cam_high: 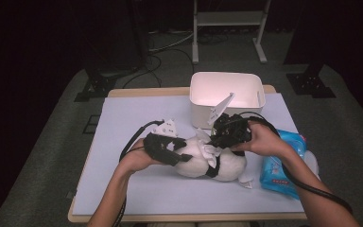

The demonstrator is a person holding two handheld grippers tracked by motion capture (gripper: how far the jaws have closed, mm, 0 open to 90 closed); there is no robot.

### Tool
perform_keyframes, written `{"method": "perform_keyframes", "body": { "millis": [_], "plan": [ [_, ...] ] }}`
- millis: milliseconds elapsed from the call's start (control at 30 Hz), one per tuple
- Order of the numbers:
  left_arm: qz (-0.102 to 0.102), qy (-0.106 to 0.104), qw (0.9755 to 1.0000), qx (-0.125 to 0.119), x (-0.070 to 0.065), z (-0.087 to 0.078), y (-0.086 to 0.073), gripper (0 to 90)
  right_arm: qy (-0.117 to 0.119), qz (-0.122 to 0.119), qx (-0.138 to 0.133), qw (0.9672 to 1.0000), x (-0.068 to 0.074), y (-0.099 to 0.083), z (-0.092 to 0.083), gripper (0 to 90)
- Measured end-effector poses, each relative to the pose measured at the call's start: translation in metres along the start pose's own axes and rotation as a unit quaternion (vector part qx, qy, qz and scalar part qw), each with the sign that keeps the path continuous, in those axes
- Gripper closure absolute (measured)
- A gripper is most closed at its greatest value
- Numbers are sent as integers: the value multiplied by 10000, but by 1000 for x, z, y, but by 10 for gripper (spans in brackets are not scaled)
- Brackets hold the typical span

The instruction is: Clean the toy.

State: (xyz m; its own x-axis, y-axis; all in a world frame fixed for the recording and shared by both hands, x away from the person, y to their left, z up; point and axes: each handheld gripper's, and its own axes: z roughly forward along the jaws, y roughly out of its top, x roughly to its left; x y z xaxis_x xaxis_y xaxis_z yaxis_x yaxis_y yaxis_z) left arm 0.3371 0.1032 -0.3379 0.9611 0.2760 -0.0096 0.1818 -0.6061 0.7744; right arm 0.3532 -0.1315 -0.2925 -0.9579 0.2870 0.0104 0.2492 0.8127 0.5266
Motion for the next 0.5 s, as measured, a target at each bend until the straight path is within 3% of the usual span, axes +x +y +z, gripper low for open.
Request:
{"method": "perform_keyframes", "body": {
  "millis": [100, 300, 500],
  "plan": [
    [-20, -60, 10000, -32, -1, 1, -2, 410, -38, 20, 166, 9999, 0, -9, 2, 804],
    [-73, -127, 9998, -103, -2, 2, -5, 371, 119, 133, -19, 9998, -4, -21, 2, 806],
    [-176, -158, 9996, -166, 2, -1, -10, 260, 161, 195, -51, 9997, -5, -27, 0, 807]
  ]
}}
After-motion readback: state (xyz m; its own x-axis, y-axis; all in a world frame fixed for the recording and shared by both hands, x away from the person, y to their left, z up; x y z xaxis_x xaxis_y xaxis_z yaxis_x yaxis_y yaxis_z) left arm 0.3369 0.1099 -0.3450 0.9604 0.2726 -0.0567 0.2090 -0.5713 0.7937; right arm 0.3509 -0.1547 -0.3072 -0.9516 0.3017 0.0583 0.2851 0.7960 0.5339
